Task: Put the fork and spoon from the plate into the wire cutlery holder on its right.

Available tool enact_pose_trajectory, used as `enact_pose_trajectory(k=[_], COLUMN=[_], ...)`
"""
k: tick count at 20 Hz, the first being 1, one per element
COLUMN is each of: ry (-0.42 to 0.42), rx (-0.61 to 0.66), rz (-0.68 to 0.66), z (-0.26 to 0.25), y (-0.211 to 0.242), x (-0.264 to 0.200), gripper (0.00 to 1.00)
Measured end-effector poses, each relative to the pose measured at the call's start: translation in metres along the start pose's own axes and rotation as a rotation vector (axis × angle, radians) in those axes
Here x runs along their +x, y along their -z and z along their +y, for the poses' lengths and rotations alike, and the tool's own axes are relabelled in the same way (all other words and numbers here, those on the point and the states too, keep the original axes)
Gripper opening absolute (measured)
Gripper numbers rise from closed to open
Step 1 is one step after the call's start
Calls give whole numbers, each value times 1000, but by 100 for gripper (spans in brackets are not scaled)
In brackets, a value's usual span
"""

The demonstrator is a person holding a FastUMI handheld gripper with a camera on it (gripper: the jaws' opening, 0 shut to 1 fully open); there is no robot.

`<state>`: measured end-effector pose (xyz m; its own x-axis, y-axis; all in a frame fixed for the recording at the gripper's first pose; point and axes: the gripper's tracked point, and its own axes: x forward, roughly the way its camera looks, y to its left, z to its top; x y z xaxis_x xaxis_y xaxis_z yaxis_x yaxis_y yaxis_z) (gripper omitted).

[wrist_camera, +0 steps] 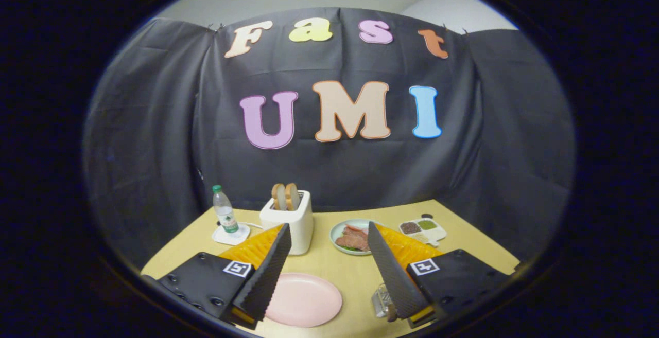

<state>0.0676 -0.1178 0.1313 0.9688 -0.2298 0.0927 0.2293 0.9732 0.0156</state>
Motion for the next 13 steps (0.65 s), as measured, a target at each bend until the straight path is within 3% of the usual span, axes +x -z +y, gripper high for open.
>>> enact_pose_trajectory(k=[13], ry=[-5], rx=[23], rz=[36], z=[33], y=[11], x=[-25], gripper=[95])
